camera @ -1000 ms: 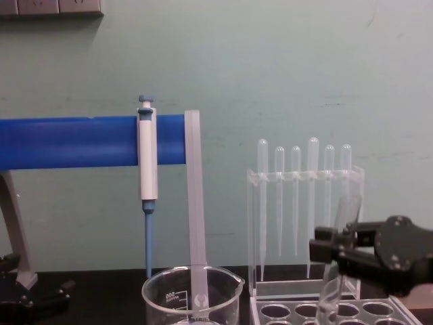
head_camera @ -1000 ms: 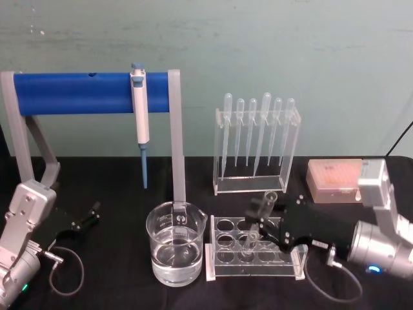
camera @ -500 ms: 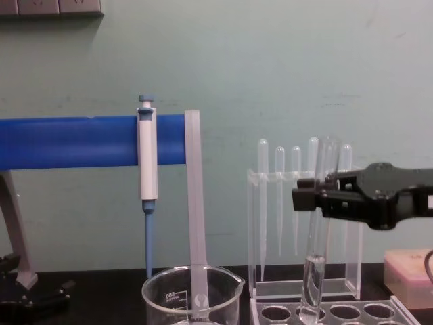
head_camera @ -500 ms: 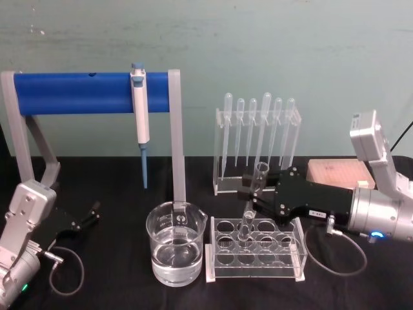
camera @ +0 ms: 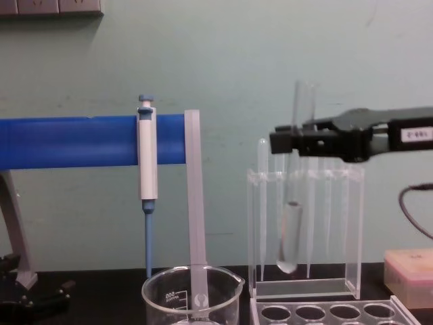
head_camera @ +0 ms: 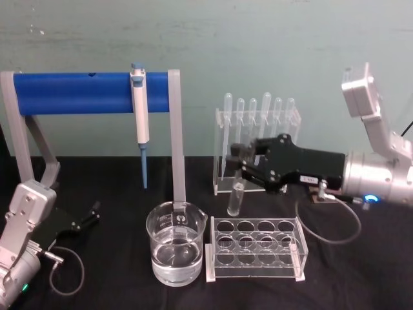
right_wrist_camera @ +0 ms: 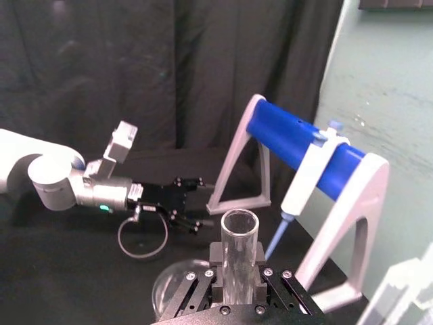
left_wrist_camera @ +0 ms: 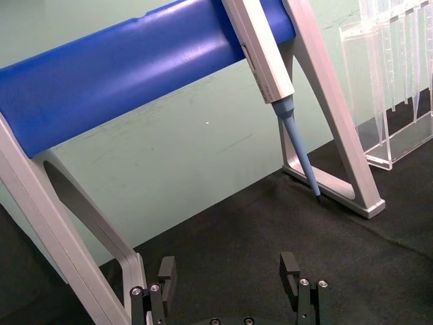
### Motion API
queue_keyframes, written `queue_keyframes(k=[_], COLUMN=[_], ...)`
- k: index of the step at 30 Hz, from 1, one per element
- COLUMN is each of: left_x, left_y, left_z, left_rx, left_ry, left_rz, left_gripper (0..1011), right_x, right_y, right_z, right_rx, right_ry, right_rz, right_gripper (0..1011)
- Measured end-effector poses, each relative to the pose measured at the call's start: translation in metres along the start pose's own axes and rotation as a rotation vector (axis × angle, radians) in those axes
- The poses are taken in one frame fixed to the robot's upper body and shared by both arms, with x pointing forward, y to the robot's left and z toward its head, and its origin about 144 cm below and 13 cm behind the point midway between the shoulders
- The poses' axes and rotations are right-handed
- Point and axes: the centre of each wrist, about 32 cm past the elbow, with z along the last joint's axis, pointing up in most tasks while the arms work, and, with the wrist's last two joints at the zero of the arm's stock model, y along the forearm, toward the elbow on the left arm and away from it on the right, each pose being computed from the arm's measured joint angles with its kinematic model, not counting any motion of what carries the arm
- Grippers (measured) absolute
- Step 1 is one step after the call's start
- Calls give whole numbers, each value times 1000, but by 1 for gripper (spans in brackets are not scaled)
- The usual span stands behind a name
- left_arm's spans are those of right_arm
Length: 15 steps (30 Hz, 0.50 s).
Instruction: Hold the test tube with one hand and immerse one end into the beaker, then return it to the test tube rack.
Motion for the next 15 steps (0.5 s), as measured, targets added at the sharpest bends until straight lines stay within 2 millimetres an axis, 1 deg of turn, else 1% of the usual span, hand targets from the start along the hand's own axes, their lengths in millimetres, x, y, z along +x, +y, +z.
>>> queue_keyframes(k=[2,3,4,15], left_x=[0,0,0,0], left_y=[0,0,0,0], left_z=[0,0,0,0], left_rx=[0,0,0,0], left_ry=[0,0,0,0], left_rz=[0,0,0,0], left_gripper=[1000,1000,1000,1000], right_x=[3,3,4,7], right_y=[7,7,13,47], right_z=[4,4,6,13], right_rx=[6,6,8,35], right_ry=[0,0,1,-5], right_rz=[11,11,23,93], right_gripper=[227,227,226,226])
